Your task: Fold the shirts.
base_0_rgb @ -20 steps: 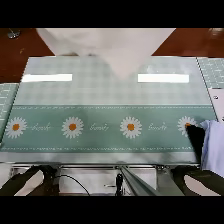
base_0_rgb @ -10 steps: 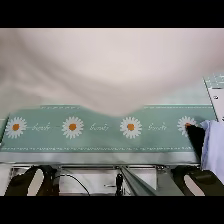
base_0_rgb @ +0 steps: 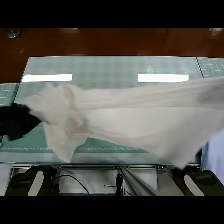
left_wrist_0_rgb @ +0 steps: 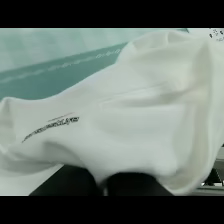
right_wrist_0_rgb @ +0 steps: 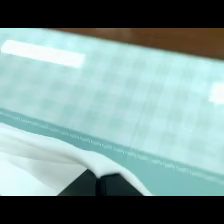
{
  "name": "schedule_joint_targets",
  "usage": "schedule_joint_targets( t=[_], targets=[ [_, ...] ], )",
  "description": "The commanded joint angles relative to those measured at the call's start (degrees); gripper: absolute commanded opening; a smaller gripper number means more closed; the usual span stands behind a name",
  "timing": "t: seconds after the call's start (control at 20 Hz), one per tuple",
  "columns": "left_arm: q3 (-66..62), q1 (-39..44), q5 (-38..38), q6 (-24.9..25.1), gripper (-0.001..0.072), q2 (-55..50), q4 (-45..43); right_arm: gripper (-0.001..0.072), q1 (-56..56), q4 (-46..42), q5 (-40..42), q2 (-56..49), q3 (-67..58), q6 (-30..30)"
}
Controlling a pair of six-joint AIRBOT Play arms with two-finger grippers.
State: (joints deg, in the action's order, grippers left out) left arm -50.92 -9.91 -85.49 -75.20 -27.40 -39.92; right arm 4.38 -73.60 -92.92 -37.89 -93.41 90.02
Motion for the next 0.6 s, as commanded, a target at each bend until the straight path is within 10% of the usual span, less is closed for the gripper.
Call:
schedule_joint_targets(
  t=[0.0,0.35,0.55],
  targets=[
    [16.6,1.2,10.8,3.4,0.0029,-2.3,0.0,0.0020,0.0,-2.9,9.8,-2.4,14.4,-0.3],
    [12.3,13.9,35.3,8.1,0.0029,-29.4,1.4,0.0020,-3.7,0.3,30.8,-28.2,16.6,2.0],
    [-0.5,16.1,36.5,7.8,0.0028,-43.8,1.5,0.0021,-7.7,14.1,32.3,-41.1,12.3,-0.3]
  ],
)
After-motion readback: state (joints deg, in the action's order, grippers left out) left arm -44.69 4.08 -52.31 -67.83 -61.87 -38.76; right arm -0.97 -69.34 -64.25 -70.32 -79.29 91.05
